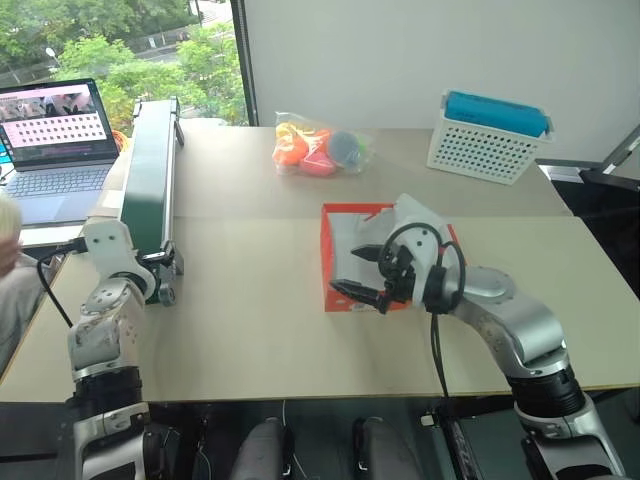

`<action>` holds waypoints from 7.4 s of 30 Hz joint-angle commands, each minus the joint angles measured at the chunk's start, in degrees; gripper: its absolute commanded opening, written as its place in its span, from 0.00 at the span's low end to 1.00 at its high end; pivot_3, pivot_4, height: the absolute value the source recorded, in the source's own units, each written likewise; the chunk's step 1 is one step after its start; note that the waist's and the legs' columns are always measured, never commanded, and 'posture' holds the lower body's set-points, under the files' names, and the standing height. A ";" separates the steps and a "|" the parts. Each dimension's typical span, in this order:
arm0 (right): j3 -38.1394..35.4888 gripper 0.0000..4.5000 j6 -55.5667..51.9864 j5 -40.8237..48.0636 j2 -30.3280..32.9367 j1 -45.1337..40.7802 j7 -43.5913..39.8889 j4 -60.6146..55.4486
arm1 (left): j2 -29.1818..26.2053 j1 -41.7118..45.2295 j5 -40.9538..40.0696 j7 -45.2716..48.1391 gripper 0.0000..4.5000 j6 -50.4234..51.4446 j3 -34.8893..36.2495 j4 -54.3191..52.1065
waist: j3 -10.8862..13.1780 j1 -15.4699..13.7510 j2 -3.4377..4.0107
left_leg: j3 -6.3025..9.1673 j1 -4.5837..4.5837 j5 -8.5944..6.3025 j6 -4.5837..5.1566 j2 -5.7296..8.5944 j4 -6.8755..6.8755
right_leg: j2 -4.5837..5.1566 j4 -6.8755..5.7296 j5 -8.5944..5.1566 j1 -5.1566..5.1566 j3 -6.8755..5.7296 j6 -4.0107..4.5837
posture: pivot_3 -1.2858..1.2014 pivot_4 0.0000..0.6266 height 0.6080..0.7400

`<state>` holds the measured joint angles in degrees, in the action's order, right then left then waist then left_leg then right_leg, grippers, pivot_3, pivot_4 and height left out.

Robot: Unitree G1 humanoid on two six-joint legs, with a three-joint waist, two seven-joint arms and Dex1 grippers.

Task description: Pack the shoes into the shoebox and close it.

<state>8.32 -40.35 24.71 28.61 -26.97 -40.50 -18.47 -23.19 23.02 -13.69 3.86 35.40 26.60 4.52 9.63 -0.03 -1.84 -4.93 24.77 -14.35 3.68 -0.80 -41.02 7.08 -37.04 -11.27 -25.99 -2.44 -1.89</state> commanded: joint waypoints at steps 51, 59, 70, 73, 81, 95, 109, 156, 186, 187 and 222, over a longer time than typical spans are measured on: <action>-1.15 0.99 1.48 -3.92 -2.21 -1.39 2.78 3.22 | -10.16 9.99 1.35 -1.42 1.00 10.56 -1.88 2.12 | 0.06 -0.10 -0.11 | -0.04 0.01 0.09 -0.17 0.00 0.05 | 0.02 0.00 0.01 -0.06 -0.02 0.02 | 0.52 0.24 0.69; -1.54 0.99 1.84 -3.99 -2.41 -1.52 2.94 3.00 | -11.14 11.47 1.63 -0.79 1.00 8.74 -2.53 5.98 | 0.07 -0.07 -0.11 | -0.04 0.01 0.10 -0.20 0.00 0.05 | 0.02 0.00 0.01 -0.06 -0.02 0.02 | 0.52 0.24 0.69; -1.93 0.99 1.77 -3.54 -2.49 -0.99 3.61 1.98 | -10.09 11.06 1.34 -0.43 1.00 7.34 -3.66 7.35 | 0.07 -0.06 -0.12 | -0.04 0.02 0.11 -0.21 0.00 0.06 | 0.03 0.00 0.02 -0.07 -0.02 0.03 | 0.52 0.24 0.69; -2.36 0.99 1.66 -3.22 -2.68 -0.93 3.97 1.67 | -9.87 11.15 1.30 -0.25 1.00 7.20 -4.10 7.68 | 0.07 -0.06 -0.12 | -0.04 0.01 0.11 -0.21 0.00 0.06 | 0.03 0.00 0.02 -0.07 -0.02 0.03 | 0.52 0.24 0.69; -3.53 0.99 1.21 -2.57 -3.04 -0.51 5.17 0.89 | -9.25 10.99 2.11 0.36 1.00 6.38 -6.25 12.17 | 0.07 -0.06 -0.13 | -0.04 0.02 0.10 -0.21 0.00 0.06 | 0.03 -0.01 0.02 -0.08 -0.02 0.03 | 0.52 0.24 0.69; -4.15 1.00 0.96 -2.90 -2.73 -1.11 6.15 0.96 | -4.02 13.16 -0.63 1.01 0.63 0.12 -4.38 6.71 | 0.07 -0.94 -0.13 | -0.01 0.00 0.10 -0.18 0.03 0.04 | 0.07 -0.04 0.03 -0.03 -0.05 0.04 | 0.52 0.24 0.69; -26.20 1.00 -21.02 17.95 -25.04 -22.33 27.69 19.16 | 9.41 4.60 -11.91 14.29 0.63 0.52 -21.71 -19.19 | 0.13 0.64 -0.22 | 0.01 0.25 0.15 -0.25 -0.05 0.03 | -0.01 -0.07 0.11 -0.22 -0.10 0.13 | 0.52 0.24 0.69; -34.76 0.33 -40.21 14.43 -13.01 -31.64 49.24 26.53 | 4.61 -1.88 -7.33 25.20 0.99 -0.92 -33.33 -23.88 | 0.18 1.53 -0.07 | 0.02 0.42 0.13 -0.11 -0.05 0.13 | -0.12 0.02 0.06 -0.34 -0.04 0.09 | 0.52 0.24 0.69; -20.55 0.79 -29.73 -2.42 -12.53 -28.67 36.17 42.71 | -5.18 -4.09 -4.07 37.04 1.00 -4.71 -37.09 -26.14 | 0.19 1.09 0.09 | 0.04 0.27 0.11 -0.04 -0.06 0.17 | -0.18 0.07 0.02 -0.22 0.02 0.06 | 0.52 0.24 0.69; -19.94 0.87 -29.74 -2.89 -12.51 -29.05 36.16 42.48 | -5.24 -4.11 -4.09 37.04 1.00 -4.76 -37.01 -26.05 | 0.19 1.06 0.08 | 0.03 0.28 0.11 -0.04 -0.05 0.17 | -0.18 0.09 0.02 -0.22 0.02 0.06 | 0.52 0.24 0.69; 1.78 0.99 5.79 -2.06 -0.77 2.66 -3.65 -0.62 | 0.67 2.49 6.80 -6.36 1.00 -5.78 -5.08 -1.39 | 0.17 0.12 -0.03 | 0.12 0.33 0.14 -0.03 -0.01 0.07 | 0.03 0.29 0.26 -0.17 -0.26 -0.08 | 0.52 0.24 0.69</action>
<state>9.31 -37.41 24.00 28.15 -25.06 -44.34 -19.26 -21.13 25.23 -7.01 -2.24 29.34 20.53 4.08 9.80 0.10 -1.87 -4.82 25.11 -14.16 3.57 -0.81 -40.93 7.10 -36.75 -11.01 -26.16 -2.71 -1.96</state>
